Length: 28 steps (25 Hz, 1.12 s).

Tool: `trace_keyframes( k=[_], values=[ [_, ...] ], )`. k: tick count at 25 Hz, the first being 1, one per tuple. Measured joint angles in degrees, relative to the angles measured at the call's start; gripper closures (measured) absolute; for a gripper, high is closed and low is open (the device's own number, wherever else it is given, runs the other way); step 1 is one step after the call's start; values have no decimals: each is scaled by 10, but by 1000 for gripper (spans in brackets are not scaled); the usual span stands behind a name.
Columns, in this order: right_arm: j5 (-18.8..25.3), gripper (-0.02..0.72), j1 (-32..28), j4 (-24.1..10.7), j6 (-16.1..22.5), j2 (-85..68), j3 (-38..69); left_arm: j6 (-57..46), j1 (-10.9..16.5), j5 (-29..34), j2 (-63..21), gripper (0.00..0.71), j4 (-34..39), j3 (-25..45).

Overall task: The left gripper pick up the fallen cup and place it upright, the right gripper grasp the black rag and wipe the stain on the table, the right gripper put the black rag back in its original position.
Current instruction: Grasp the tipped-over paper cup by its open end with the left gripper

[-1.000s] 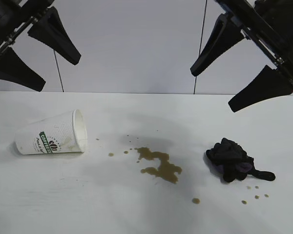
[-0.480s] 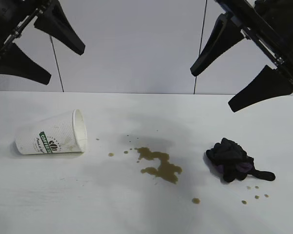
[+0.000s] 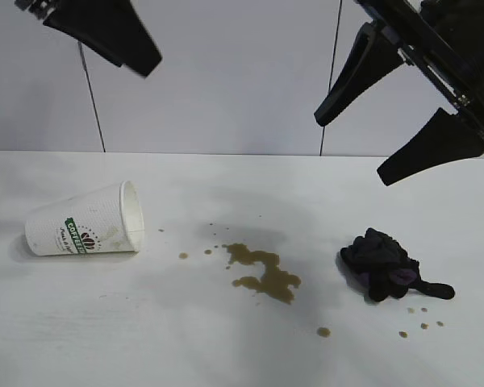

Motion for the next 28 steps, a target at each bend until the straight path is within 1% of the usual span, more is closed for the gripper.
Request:
trace_keyframes(
  k=[2, 4, 6, 8, 9, 10, 12, 16, 19, 23, 28],
  values=[
    [0, 188, 0, 0, 0, 0, 0, -7, -36, -4, 19, 116, 103, 0],
    [0, 188, 0, 0, 0, 0, 0, -28, -67, -6, 49, 116, 209, 0],
    [0, 188, 0, 0, 0, 0, 0, -58, -92, -17, 87, 114, 285, 0],
    [0, 188, 0, 0, 0, 0, 0, -97, -107, -35, 118, 98, 341, 0],
    [0, 188, 0, 0, 0, 0, 0, -118, -112, -43, 133, 79, 359, 0],
    [0, 188, 0, 0, 0, 0, 0, -133, -115, -49, 143, 57, 378, 0],
    [0, 188, 0, 0, 0, 0, 0, -158, -118, -54, 163, 34, 415, 0],
    [0, 188, 0, 0, -2, 0, 0, -172, -117, -63, 179, 20, 459, 0],
    [-1, 188, 0, 0, -4, 0, 0, -173, -117, -78, 188, 17, 474, -1],
    [-1, 188, 0, 0, -7, 0, 0, -184, -117, -83, 212, 17, 482, -1],
    [-1, 188, 0, 0, -11, 0, 0, -220, -115, -107, 236, 17, 489, -5]
  ],
)
